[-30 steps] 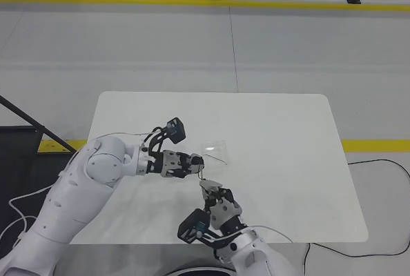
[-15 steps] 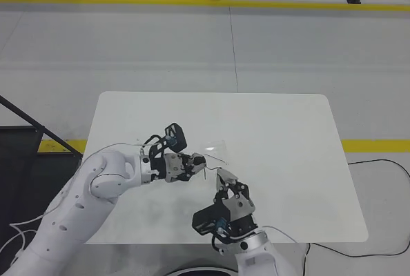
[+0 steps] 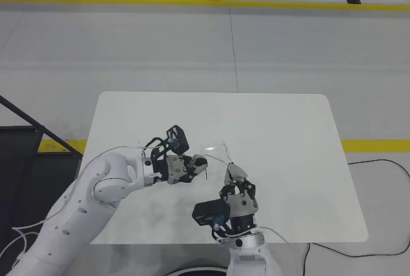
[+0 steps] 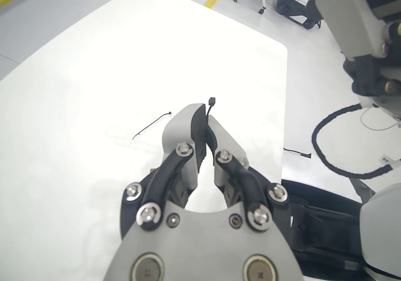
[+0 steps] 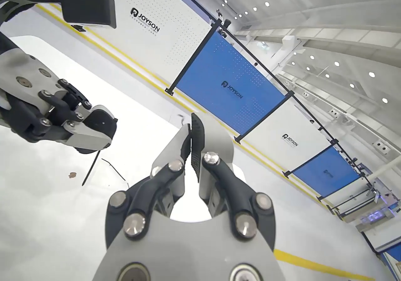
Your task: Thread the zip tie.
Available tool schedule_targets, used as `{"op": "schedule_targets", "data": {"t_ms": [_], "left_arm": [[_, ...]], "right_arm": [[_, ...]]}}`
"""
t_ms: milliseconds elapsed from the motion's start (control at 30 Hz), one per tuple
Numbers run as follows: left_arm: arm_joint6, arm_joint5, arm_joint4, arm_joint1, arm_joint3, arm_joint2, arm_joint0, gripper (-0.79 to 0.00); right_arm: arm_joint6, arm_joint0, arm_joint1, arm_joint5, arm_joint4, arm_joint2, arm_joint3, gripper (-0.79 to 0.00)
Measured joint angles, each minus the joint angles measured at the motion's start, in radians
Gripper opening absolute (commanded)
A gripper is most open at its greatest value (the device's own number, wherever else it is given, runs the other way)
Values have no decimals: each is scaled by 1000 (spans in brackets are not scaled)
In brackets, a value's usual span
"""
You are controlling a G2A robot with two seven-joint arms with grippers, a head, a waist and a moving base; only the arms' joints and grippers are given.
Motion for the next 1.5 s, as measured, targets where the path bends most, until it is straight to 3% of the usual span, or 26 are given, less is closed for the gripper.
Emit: {"op": "schedule_targets", "data": {"t_ms": [167, 367, 800, 967, 1300, 1500], "left_arm": [[-12, 22, -61, 0, 7, -8, -1, -785], [-58, 79, -136, 0, 6, -13, -11, -785], [-59, 82, -137, 0, 5, -13, -11, -785], [-59, 82, -137, 0, 5, -13, -11, -785], [-59, 145, -148, 0, -18, -27, 3, -785], [-91, 176, -176, 1, -25, -32, 2, -785]], "right_arm": [[-20, -2, 6, -65, 35, 2, -13, -785], [-45, -56, 25, -236, 82, 46, -95, -785], [-50, -53, 25, -236, 79, 46, -94, -785], [-147, -61, 35, -227, 35, 69, -108, -785], [-458, -131, 82, -302, -96, 180, -129, -785], [-470, -146, 95, -326, -171, 217, -140, -785]]}}
